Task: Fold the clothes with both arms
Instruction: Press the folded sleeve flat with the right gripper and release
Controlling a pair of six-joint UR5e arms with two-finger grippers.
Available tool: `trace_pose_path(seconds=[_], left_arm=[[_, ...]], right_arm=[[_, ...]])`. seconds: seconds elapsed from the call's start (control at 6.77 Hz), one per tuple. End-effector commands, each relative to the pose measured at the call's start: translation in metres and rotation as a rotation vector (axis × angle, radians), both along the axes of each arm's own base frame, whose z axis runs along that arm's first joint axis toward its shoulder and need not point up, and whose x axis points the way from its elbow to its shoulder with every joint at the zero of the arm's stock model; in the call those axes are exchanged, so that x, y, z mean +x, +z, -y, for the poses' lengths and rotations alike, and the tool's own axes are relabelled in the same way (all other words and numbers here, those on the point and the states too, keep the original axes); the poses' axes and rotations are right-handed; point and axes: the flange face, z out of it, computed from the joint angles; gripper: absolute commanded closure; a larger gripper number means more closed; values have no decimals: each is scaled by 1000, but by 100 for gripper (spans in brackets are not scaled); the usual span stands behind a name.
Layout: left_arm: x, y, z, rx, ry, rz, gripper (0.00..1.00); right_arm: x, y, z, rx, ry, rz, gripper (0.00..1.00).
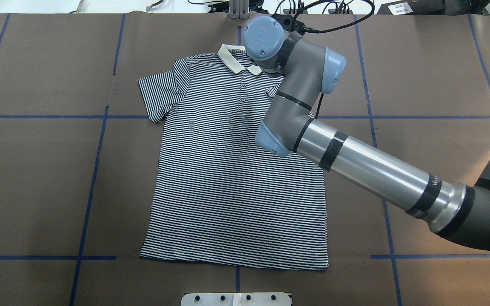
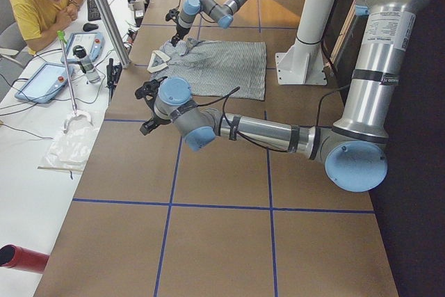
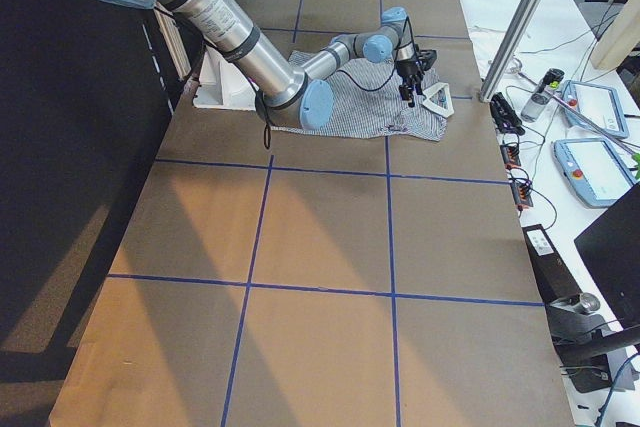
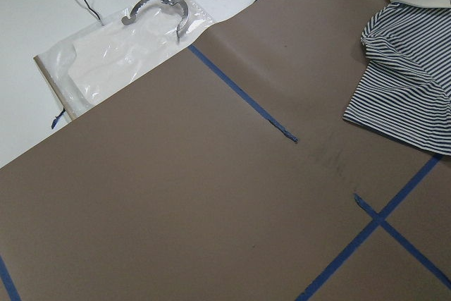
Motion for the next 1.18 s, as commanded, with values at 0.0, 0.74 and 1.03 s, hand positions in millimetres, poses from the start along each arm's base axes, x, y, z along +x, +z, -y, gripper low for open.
trace_pose_path(seconds=[0.0, 0.74, 1.03], left_arm=[[0, -1, 0, 3, 0, 0, 0], [0, -2, -1, 13, 1, -2, 0], [-1, 0, -4, 17, 1, -2, 0]], right_arm=[[45, 40, 0, 71, -150, 116, 0], [57, 82, -21, 94, -174, 139, 35], [56, 91, -25, 87, -177, 131, 35]])
